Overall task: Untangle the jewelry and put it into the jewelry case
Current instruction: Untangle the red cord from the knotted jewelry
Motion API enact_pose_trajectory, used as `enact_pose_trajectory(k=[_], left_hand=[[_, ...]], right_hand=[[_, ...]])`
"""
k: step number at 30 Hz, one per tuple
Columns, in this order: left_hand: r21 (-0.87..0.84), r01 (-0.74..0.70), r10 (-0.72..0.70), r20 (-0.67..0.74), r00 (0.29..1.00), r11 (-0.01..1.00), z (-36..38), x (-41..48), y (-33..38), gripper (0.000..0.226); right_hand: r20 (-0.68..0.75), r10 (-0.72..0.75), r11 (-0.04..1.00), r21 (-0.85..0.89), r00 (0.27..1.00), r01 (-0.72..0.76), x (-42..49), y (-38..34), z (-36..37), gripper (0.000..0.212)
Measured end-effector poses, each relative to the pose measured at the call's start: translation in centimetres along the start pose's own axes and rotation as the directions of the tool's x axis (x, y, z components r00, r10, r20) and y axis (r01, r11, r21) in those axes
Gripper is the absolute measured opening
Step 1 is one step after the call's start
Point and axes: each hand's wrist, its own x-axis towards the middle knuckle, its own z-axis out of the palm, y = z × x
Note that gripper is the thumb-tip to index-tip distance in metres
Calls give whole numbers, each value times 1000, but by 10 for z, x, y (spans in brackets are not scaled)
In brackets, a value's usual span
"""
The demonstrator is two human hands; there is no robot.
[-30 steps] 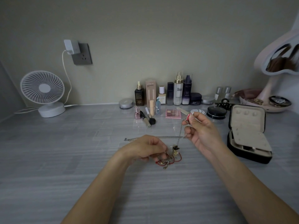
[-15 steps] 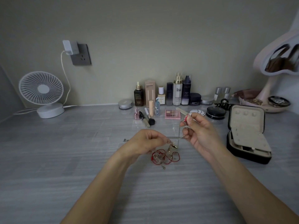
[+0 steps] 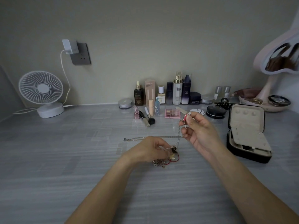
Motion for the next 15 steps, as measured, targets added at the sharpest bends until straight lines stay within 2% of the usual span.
enact_pose_trajectory(k=[2,5,8,12,15], left_hand=[[-20,-28,27,-33,999,999,2,3,-2,4],[-10,-42,42,-52,998,999,3,6,-5,7],[61,-67,76,-165,983,996,6,10,-9,12],[153,-119,171,-396,902,981,9,14,-9,16],[165,-168,229,-497,837,972,12,13,-7,15]], right_hand=[[-1,-3,1000,4,1000,3,-1,-1,0,17],[-1,-6,1000,16,1000,6,-1,-2,0,18],[-8,6,1000,26,1000,-5,-1,-2,0,18],[-5,16,999,28,1000,-16,-1,-3,-1,17],[-4,21,1000,14,1000,-21,-1,-2,0,17]])
